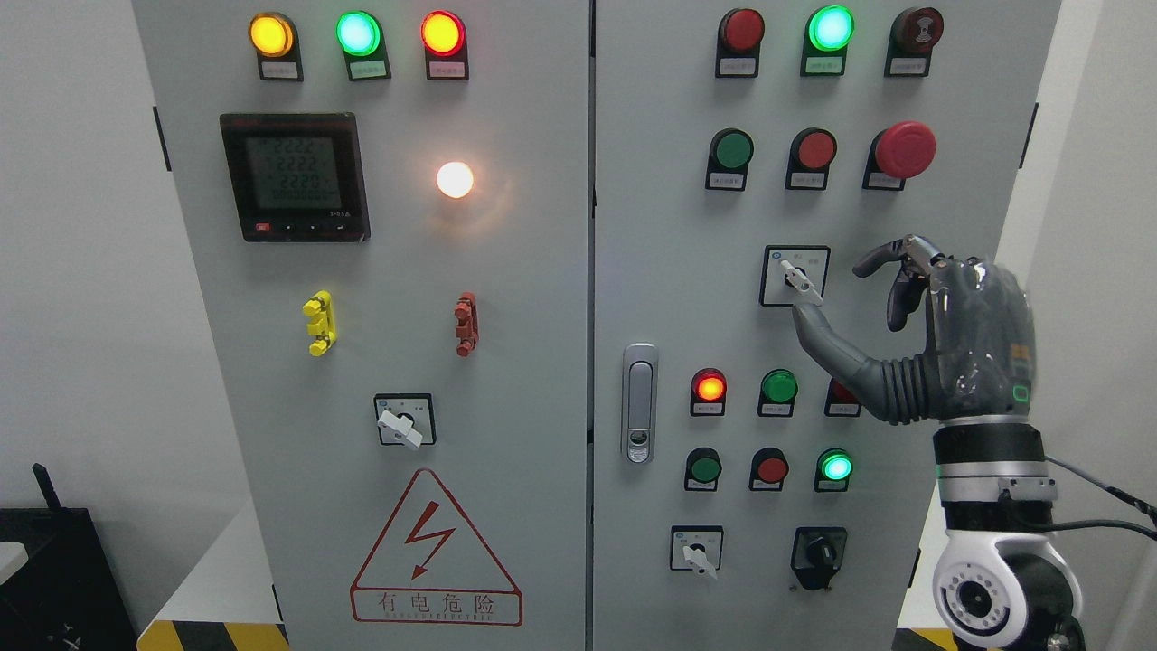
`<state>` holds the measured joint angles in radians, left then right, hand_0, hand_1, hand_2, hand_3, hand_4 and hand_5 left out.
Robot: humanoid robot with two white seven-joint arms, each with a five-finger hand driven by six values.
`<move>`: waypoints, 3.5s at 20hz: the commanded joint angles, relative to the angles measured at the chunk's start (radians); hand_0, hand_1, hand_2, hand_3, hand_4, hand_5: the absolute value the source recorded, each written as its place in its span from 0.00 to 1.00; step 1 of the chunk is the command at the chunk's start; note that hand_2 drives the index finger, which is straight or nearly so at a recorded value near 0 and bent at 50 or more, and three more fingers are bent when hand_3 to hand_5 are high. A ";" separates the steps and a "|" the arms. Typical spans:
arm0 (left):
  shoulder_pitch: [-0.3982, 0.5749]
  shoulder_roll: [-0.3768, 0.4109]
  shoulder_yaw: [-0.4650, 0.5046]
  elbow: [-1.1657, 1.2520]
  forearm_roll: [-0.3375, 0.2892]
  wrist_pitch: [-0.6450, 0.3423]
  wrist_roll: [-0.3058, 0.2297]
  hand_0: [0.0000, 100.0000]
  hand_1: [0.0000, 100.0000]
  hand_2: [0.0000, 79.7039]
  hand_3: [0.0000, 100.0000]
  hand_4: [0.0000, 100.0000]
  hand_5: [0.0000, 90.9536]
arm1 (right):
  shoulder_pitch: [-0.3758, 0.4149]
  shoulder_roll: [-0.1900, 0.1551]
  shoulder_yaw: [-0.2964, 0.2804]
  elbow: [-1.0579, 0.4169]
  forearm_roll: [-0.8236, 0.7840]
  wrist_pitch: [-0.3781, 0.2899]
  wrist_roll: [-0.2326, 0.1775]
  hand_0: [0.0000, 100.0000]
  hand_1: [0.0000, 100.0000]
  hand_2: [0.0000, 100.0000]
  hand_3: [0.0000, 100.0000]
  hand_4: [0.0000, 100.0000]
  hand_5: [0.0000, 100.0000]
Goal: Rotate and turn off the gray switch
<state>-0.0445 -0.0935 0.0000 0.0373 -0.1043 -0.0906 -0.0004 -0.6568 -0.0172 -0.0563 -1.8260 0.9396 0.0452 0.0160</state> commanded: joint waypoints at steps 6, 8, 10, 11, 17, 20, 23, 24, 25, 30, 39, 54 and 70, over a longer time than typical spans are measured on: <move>0.000 0.000 0.032 0.001 0.000 0.000 0.000 0.12 0.39 0.00 0.00 0.00 0.00 | -0.004 0.037 0.019 0.013 0.008 0.039 0.002 0.05 0.37 0.58 0.97 0.89 1.00; 0.000 0.000 0.032 0.000 0.000 0.000 0.000 0.12 0.39 0.00 0.00 0.00 0.00 | -0.004 0.039 0.019 0.021 0.008 0.041 0.004 0.06 0.36 0.58 0.97 0.89 1.00; 0.000 0.000 0.032 0.000 0.000 0.000 0.000 0.12 0.39 0.00 0.00 0.00 0.00 | -0.004 0.039 0.019 0.025 0.008 0.042 0.004 0.06 0.36 0.58 0.97 0.89 1.00; 0.000 0.000 0.032 0.001 0.000 0.000 0.000 0.12 0.39 0.00 0.00 0.00 0.00 | -0.006 0.039 0.019 0.028 0.008 0.050 0.004 0.06 0.35 0.58 0.97 0.89 1.00; 0.000 0.000 0.032 0.000 0.000 0.000 0.000 0.12 0.39 0.00 0.00 0.00 0.00 | -0.032 0.039 0.021 0.043 0.010 0.054 0.004 0.05 0.35 0.58 0.97 0.89 1.00; 0.000 0.000 0.032 0.001 0.000 0.000 0.000 0.12 0.39 0.00 0.00 0.00 0.00 | -0.040 0.039 0.019 0.053 0.010 0.056 0.005 0.05 0.35 0.58 0.97 0.89 1.00; 0.000 0.000 0.032 0.001 0.000 0.000 0.000 0.12 0.39 0.00 0.00 0.00 0.00 | -0.040 0.039 0.019 0.053 0.010 0.056 0.005 0.05 0.35 0.58 0.97 0.89 1.00; 0.000 0.001 0.032 0.001 0.000 0.000 0.000 0.12 0.39 0.00 0.00 0.00 0.00 | -0.040 0.039 0.019 0.053 0.010 0.056 0.007 0.05 0.35 0.58 0.97 0.89 1.00; 0.000 0.000 0.032 0.001 0.000 0.000 0.000 0.12 0.39 0.00 0.00 0.00 0.00 | -0.041 0.039 0.021 0.053 0.010 0.056 0.007 0.04 0.36 0.58 0.97 0.89 1.00; 0.000 0.000 0.032 0.000 0.000 0.000 0.000 0.12 0.39 0.00 0.00 0.00 0.00 | -0.041 0.039 0.021 0.060 0.030 0.056 0.007 0.01 0.38 0.59 0.97 0.89 1.00; 0.000 0.000 0.032 0.000 0.000 0.000 0.000 0.12 0.39 0.00 0.00 0.00 0.00 | -0.044 0.042 0.021 0.068 0.031 0.056 0.007 0.00 0.41 0.63 0.97 0.89 1.00; 0.000 0.000 0.032 0.000 0.000 0.000 0.000 0.12 0.39 0.00 0.00 0.00 0.00 | -0.061 0.056 0.041 0.076 0.044 0.056 0.007 0.00 0.40 0.65 0.98 0.89 1.00; 0.000 0.000 0.032 0.000 0.000 0.000 0.000 0.12 0.39 0.00 0.00 0.00 0.00 | -0.069 0.065 0.038 0.096 0.067 0.058 0.007 0.13 0.38 0.67 0.97 0.89 1.00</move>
<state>-0.0445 -0.0935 0.0000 0.0371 -0.1043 -0.0906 -0.0004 -0.7248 0.0409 -0.0032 -1.7407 1.0006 0.1036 0.0242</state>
